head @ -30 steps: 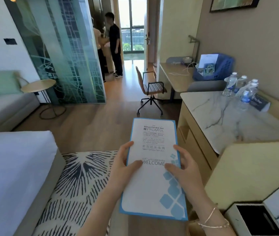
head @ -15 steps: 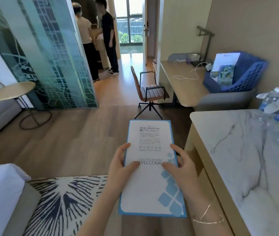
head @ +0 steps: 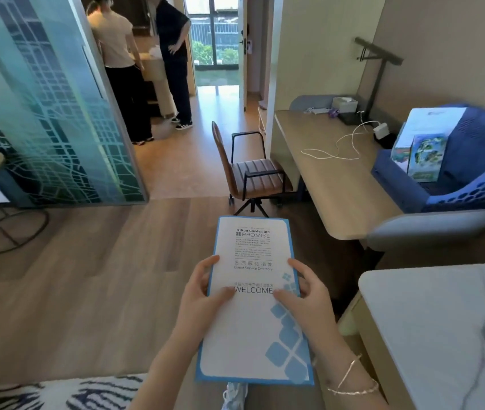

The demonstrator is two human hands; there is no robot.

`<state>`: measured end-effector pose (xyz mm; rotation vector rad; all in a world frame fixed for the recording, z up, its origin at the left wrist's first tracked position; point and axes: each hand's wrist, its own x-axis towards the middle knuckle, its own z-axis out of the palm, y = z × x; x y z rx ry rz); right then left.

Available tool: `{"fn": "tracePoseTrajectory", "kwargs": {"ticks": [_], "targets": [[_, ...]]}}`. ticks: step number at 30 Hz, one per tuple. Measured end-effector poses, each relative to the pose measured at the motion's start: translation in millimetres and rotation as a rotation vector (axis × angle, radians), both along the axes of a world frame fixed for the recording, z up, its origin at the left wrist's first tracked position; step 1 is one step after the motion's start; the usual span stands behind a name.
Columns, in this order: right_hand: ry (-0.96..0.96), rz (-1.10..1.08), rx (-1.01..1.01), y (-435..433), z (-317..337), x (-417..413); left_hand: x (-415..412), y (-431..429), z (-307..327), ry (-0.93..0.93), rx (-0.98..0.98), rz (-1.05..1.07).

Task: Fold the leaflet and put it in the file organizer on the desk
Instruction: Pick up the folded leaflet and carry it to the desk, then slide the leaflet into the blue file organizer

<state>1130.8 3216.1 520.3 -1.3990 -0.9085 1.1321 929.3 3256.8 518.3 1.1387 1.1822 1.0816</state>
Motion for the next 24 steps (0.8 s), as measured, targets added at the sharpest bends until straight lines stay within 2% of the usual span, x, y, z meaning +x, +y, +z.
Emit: {"fn": "tracePoseTrajectory", "kwargs": {"ticks": [3, 10, 19, 24], "targets": [[-0.02, -0.05, 0.022, 88, 4, 15, 17, 102, 0, -0.01, 0.015, -0.056], [0.031, -0.266, 0.076, 247, 31, 77, 91, 301, 42, -0.019, 0.036, -0.262], [0.066, -0.495, 0.022, 373, 8, 174, 214, 457, 24, -0.022, -0.03, -0.467], [-0.018, -0.648, 0.023, 433, 14, 239, 294, 536, 29, 0.0, -0.043, -0.586]]}}
